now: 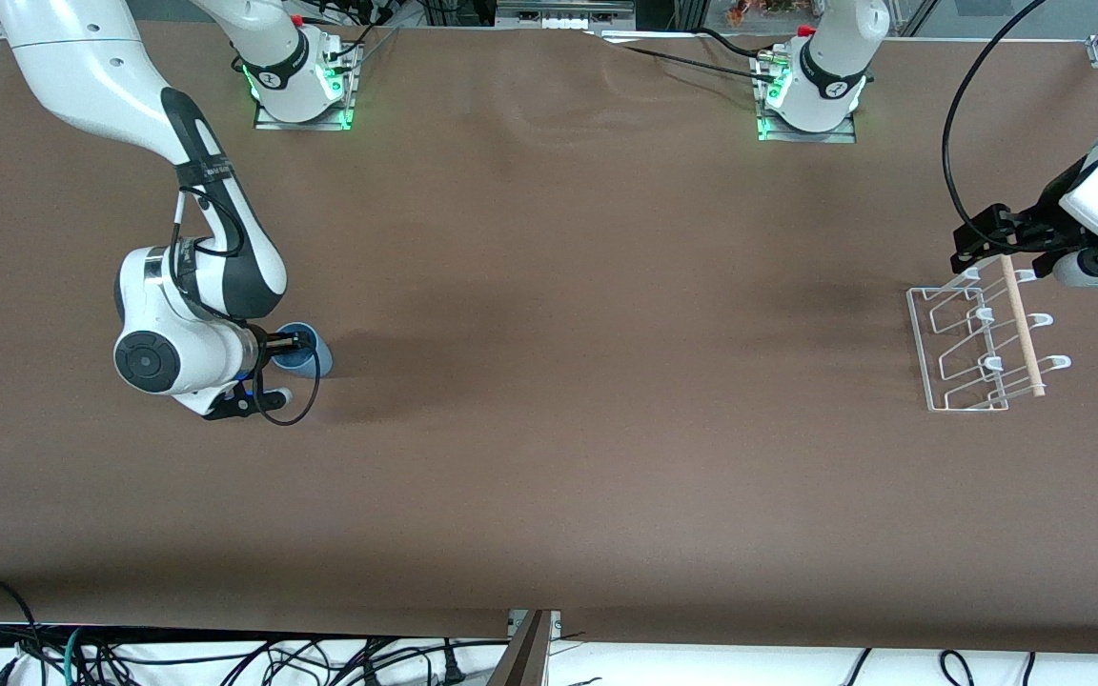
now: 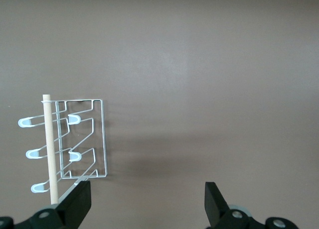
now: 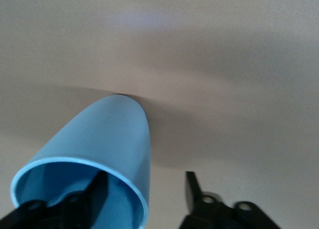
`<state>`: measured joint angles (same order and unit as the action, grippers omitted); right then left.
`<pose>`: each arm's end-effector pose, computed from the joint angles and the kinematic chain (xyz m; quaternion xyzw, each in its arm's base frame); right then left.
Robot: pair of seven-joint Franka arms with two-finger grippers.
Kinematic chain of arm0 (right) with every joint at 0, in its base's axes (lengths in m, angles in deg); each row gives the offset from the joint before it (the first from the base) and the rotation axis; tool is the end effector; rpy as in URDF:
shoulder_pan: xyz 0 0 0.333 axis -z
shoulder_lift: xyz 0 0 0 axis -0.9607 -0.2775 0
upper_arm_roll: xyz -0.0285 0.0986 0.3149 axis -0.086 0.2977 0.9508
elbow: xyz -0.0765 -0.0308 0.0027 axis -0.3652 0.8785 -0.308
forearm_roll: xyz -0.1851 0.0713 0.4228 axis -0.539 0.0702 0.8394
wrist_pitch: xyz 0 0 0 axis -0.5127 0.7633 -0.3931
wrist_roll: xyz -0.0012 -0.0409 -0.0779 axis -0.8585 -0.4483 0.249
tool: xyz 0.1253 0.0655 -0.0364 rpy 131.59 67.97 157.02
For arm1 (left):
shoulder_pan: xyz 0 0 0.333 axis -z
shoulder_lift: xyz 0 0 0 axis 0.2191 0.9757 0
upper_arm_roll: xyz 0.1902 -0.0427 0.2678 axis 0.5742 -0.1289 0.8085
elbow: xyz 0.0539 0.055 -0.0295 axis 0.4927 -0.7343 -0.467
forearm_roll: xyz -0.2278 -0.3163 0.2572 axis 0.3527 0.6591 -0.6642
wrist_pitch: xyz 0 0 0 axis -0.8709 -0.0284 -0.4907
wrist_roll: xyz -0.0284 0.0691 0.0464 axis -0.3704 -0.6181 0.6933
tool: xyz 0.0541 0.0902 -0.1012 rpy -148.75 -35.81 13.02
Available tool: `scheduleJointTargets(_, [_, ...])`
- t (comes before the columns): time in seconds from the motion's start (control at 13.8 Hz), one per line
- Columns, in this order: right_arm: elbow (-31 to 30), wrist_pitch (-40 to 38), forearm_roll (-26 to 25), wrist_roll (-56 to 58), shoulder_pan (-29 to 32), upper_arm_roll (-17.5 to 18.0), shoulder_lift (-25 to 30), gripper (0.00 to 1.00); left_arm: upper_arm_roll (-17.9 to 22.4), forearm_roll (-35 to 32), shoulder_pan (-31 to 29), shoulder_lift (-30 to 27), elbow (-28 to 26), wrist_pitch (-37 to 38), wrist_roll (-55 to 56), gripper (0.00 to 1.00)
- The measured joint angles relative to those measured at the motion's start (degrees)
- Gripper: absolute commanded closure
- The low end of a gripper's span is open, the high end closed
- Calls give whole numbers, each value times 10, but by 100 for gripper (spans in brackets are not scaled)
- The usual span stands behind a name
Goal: Transfer cup to left arm and place on rack
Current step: 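Lower the right gripper to the blue cup and close on it, then lift the blue cup with the right gripper while the left gripper approaches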
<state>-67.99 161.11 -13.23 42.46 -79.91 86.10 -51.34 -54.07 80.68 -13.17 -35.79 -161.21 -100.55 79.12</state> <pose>0.6753 0.0948 0.1554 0.9800 0.0905 -0.1769 0.0097 0.6408 -0.0138 0.5516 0.9999 -0.0037 0.0106 0.0088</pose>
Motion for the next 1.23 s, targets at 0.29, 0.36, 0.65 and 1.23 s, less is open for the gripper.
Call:
scheduleJointTargets(0.29, [1, 0, 0, 0, -8, 0, 0, 100, 0, 0, 0, 0, 0, 0, 0, 0])
scheduleJointTargets(0.36, [1, 1, 0, 0, -8, 0, 0, 100, 0, 0, 0, 0, 0, 0, 0, 0])
scheduleJointTargets(0.65, [11, 0, 15, 0, -8, 0, 0, 100, 0, 0, 0, 0, 0, 2, 0, 0])
scheduleJointTargets(1.23, [80, -50, 263, -120, -42, 2, 0, 100, -5, 0, 3, 29, 0, 34, 0, 0])
